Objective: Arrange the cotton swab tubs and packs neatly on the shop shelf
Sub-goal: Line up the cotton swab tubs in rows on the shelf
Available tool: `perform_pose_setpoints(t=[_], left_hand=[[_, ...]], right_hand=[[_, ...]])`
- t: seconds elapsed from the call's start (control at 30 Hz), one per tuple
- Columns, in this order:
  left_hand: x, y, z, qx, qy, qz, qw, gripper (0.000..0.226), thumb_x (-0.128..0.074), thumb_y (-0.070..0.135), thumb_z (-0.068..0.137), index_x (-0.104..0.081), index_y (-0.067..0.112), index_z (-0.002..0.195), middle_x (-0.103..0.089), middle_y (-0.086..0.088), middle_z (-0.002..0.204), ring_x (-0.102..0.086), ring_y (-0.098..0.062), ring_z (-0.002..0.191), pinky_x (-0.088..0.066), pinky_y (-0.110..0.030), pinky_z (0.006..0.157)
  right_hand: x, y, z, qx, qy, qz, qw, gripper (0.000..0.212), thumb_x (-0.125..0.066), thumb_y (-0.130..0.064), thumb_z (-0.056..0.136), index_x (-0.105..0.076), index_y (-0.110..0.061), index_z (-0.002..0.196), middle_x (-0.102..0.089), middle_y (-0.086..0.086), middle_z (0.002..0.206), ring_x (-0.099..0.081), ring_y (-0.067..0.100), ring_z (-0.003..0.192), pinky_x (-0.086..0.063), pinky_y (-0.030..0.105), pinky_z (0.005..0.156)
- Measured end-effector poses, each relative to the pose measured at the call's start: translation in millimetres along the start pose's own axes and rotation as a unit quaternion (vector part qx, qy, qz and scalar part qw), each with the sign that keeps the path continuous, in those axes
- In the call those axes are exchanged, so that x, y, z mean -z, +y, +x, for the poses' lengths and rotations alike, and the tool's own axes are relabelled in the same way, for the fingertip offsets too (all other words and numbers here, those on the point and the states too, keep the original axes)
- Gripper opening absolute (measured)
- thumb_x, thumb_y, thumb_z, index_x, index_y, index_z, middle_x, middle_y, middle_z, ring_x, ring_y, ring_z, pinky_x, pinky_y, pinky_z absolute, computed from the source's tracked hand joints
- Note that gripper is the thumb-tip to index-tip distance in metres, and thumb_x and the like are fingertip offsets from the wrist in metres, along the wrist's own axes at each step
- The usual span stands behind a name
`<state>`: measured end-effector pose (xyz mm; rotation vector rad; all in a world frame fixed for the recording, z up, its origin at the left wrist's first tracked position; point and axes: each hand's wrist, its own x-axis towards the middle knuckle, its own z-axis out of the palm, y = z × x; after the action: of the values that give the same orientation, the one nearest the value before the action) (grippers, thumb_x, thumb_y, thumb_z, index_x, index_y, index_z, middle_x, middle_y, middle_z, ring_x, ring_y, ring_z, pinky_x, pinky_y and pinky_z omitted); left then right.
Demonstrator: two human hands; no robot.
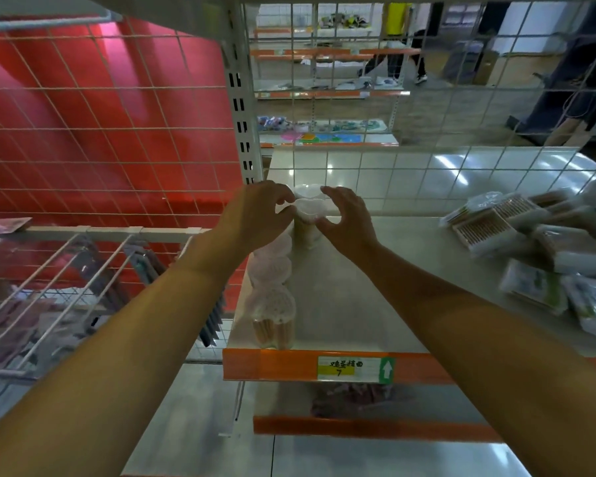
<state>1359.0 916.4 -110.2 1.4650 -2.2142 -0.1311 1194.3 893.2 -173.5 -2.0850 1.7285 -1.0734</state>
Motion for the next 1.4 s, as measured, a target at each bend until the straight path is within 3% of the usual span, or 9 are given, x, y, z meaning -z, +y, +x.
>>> perform_pose_setpoints(t=[0.1, 0.37, 0.77, 1.1, 1.4], left_hand=[[-6, 16, 14, -0.001, -0.008, 0.018, 1.000, 0.027, -0.055, 0.025, 0.091, -0.062, 0.012, 0.114, -0.064, -0.006, 0.111, -0.059, -0.019, 0.097, -0.050, -0.034, 0.086], [-32, 84, 53, -0.037, -0.018, 0.085, 0.996, 0.031, -0.049, 0.030, 0.093, -0.058, 0.014, 0.118, -0.062, -0.006, 0.115, -0.057, -0.023, 0.105, -0.044, -0.034, 0.088], [-95, 211, 88, -0.083, -0.023, 0.087, 0.993, 0.030, -0.048, 0.032, 0.092, -0.061, 0.014, 0.112, -0.064, -0.006, 0.111, -0.058, -0.024, 0.104, -0.047, -0.033, 0.086], [-160, 314, 109, -0.113, -0.013, 0.071, 0.991, 0.027, -0.047, 0.029, 0.093, -0.062, 0.014, 0.109, -0.065, -0.005, 0.106, -0.059, -0.021, 0.097, -0.041, -0.028, 0.075], [-198, 403, 136, -0.127, -0.011, 0.020, 0.992, 0.025, -0.049, 0.026, 0.091, -0.064, 0.015, 0.108, -0.065, -0.004, 0.105, -0.059, -0.022, 0.096, -0.042, -0.027, 0.076]], right_hand=[[15, 0, -3, 0.015, 0.014, -0.051, 0.999, 0.049, -0.059, -0.021, 0.087, -0.046, -0.011, 0.134, -0.047, 0.009, 0.136, -0.041, 0.024, 0.124, -0.033, 0.033, 0.101], [72, 28, -14, 0.003, 0.043, -0.181, 0.983, 0.045, -0.049, -0.024, 0.090, -0.045, -0.014, 0.134, -0.051, 0.008, 0.132, -0.044, 0.024, 0.120, -0.036, 0.033, 0.096], [189, 117, -39, -0.032, 0.047, -0.227, 0.972, 0.041, -0.046, -0.025, 0.094, -0.046, -0.017, 0.134, -0.049, 0.004, 0.136, -0.044, 0.020, 0.123, -0.033, 0.030, 0.101], [274, 203, -64, -0.061, 0.076, -0.209, 0.973, 0.036, -0.048, -0.020, 0.092, -0.053, -0.013, 0.127, -0.056, 0.006, 0.129, -0.048, 0.021, 0.117, -0.036, 0.032, 0.097], [337, 270, -74, -0.102, 0.122, -0.126, 0.979, 0.034, -0.051, -0.012, 0.089, -0.057, -0.012, 0.123, -0.057, 0.006, 0.127, -0.047, 0.021, 0.120, -0.031, 0.025, 0.100]])
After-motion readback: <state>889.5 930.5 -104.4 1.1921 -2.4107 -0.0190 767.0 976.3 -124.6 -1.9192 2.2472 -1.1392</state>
